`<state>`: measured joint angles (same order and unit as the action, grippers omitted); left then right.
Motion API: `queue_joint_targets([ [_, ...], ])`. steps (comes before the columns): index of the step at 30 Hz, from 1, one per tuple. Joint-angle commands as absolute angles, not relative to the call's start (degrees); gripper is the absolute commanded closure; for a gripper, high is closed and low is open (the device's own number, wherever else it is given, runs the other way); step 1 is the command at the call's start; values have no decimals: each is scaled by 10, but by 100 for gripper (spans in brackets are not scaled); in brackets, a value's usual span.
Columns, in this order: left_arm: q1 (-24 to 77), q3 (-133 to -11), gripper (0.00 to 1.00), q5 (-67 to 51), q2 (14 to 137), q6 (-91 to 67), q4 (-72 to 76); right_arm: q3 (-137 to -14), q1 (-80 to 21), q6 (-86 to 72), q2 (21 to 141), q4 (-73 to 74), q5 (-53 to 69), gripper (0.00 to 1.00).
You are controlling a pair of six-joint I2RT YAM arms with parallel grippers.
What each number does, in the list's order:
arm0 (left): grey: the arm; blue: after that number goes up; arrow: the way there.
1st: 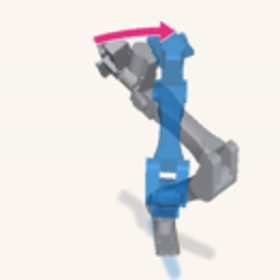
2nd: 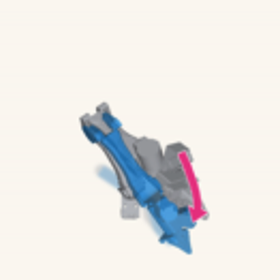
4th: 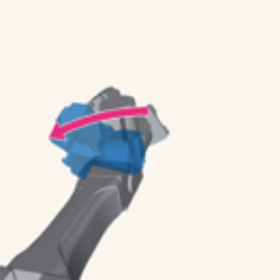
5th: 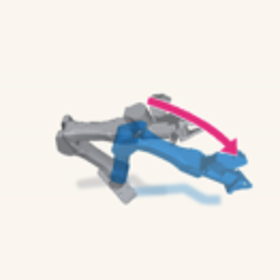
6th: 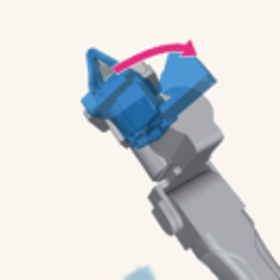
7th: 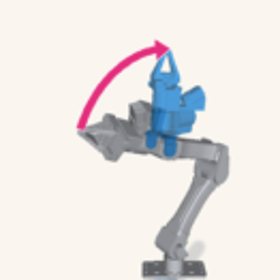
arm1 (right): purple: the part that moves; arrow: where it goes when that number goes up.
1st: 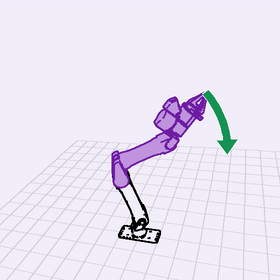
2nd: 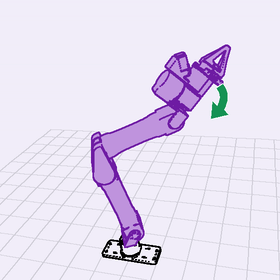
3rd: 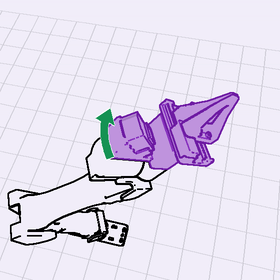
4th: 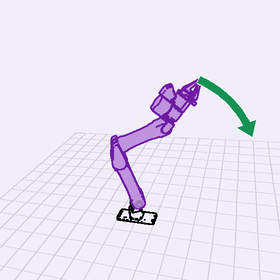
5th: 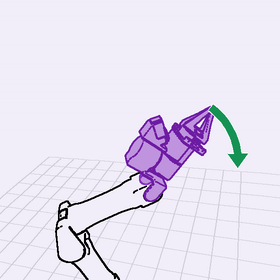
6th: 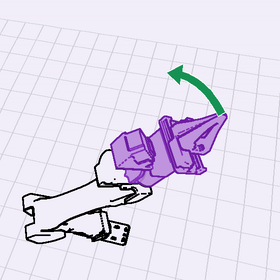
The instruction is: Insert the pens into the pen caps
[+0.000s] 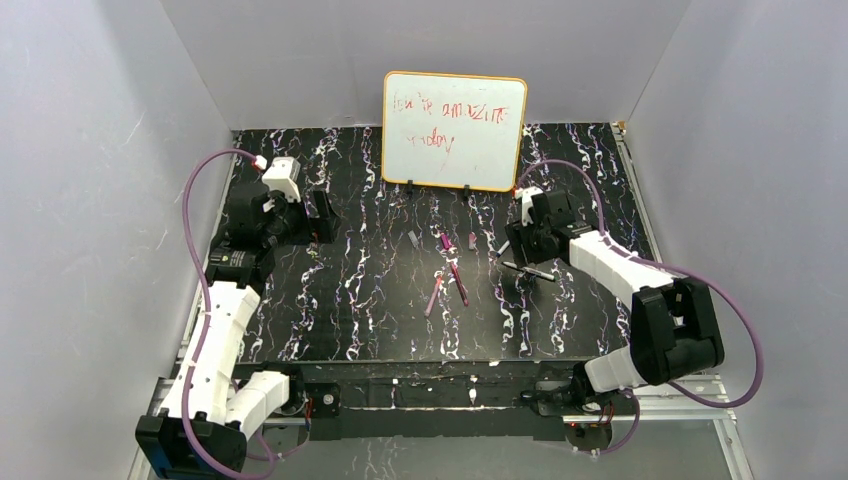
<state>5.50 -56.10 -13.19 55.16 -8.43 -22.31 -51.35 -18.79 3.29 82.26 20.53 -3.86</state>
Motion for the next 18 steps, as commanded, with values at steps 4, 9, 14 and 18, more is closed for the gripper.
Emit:
queue_joint_targets([
  [4,77,-545,2,-173,533,-75,-246,-429,-189,46,758,153,-18,26],
  [9,90,-533,1,-156,516,-66,-250,-424,-191,52,765,149,-49,26],
  [14,95,-534,2,-136,507,-63,-254,-433,-190,56,794,132,-87,28],
  [18,102,-534,2,-130,505,-60,-254,-432,-191,59,822,117,-86,30],
])
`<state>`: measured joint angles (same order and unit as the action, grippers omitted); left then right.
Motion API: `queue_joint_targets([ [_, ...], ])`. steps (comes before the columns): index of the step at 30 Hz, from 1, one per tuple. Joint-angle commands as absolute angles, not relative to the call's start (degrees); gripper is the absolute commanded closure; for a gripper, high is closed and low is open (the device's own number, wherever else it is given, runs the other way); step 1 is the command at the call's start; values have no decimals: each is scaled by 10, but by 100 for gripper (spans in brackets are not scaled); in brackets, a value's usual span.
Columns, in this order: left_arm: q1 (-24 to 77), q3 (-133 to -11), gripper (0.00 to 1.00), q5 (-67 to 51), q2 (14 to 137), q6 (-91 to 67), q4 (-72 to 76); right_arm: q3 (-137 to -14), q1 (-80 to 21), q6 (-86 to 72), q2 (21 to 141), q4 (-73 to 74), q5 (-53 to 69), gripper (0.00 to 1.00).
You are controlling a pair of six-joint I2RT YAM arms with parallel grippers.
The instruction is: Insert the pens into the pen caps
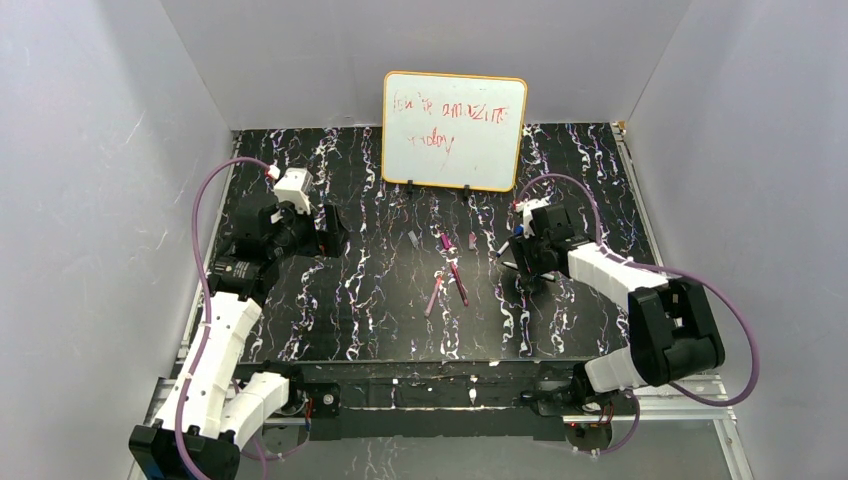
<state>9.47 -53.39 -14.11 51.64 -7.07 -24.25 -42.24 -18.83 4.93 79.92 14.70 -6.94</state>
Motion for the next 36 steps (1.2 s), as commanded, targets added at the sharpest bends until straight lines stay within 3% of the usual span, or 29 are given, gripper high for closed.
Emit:
queue_joint_targets([
  [1,104,-534,2,-129,505,-60,-256,-430,-190,57,826,113,-80,30],
  [9,108,-531,2,-119,504,-57,-257,-426,-191,51,845,97,-55,37],
  [18,110,-540,2,-111,510,-54,-269,-427,-191,35,885,97,-25,65],
  [27,112,-531,2,-108,512,-54,-264,-436,-190,8,885,121,-23,80],
  [30,112,-531,2,-113,513,-55,-264,-434,-191,-2,871,129,-28,97],
  [36,111,-526,2,-159,519,-63,-260,-439,-191,-33,792,145,-5,98],
])
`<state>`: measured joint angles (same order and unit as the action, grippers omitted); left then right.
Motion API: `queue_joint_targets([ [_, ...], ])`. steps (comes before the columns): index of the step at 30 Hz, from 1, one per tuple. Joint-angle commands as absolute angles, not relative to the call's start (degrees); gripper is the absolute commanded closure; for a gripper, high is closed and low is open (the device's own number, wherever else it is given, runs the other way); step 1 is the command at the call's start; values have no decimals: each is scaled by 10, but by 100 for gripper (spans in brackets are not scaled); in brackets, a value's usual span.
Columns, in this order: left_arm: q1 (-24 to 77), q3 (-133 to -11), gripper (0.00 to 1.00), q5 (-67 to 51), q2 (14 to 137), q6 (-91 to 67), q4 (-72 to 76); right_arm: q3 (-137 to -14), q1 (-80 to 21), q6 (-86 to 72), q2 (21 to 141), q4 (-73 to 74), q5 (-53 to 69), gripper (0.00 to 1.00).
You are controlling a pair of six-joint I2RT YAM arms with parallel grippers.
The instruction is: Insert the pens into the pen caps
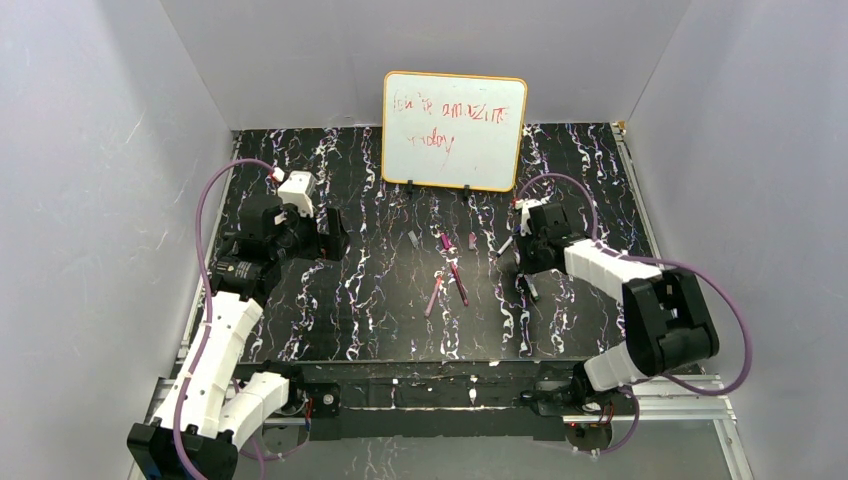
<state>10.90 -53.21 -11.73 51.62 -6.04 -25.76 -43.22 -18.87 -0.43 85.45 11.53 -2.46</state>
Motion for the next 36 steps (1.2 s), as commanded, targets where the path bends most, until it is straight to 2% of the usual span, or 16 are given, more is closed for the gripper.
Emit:
queue_joint_targets([
  [1,112,-524,2,-179,520,-66,-256,-445,-191,-35,778,148,-4,98],
  [7,112,-476,2,-308,522,-140,-168,-487,-192,-60,679,121,60,96],
  [14,116,-384,3,-356,495,-276,51,-504,-231,-189,630,-73,137,95],
  [17,146,-352,6,-327,494,-321,147,-485,-265,-256,647,-210,150,93],
  [22,231,-353,10,-248,528,-315,194,-488,-344,-310,712,-325,137,93],
  [27,250,-358,13,-222,559,-315,226,-525,-420,-323,767,-370,115,93],
  [36,260,-360,30,-225,584,-323,252,-560,-463,-334,821,-403,114,93],
])
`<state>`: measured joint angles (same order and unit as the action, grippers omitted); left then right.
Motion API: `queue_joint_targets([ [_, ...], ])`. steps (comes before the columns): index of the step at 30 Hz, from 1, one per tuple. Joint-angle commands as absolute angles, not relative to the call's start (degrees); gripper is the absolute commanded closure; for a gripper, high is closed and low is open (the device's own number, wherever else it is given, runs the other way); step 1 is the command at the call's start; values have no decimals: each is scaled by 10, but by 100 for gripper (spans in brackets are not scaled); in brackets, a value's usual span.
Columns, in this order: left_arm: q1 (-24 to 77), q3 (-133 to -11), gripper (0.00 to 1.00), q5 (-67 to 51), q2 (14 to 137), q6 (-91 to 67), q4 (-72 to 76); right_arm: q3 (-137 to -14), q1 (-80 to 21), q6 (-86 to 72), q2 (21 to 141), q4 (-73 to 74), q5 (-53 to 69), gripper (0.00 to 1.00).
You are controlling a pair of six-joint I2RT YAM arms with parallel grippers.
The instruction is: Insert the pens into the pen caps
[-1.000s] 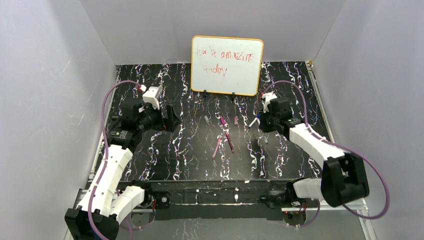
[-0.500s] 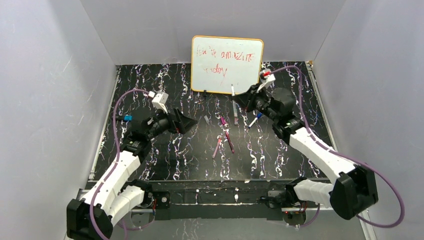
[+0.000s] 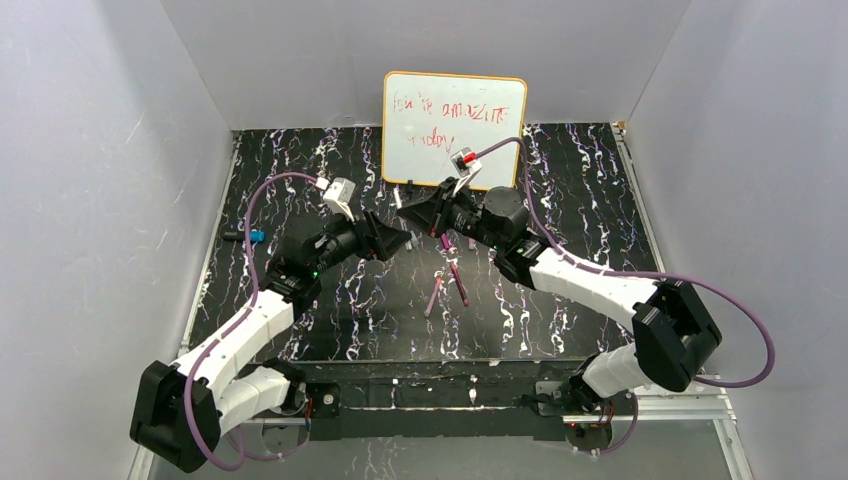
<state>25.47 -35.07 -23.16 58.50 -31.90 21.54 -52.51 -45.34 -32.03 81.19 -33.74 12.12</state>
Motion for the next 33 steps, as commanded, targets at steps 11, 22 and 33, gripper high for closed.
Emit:
queue_joint_targets([
  [11,269,-349,54,-233,596,-331,277,-584,-498,-343,866,-424,111,93],
  [22,269,-325,66,-234,576,-330,255,-565,-500,-332,858,-433,73,93],
  [33,269,-305,100,-231,565,-336,257,-552,-501,-333,861,-442,64,93],
])
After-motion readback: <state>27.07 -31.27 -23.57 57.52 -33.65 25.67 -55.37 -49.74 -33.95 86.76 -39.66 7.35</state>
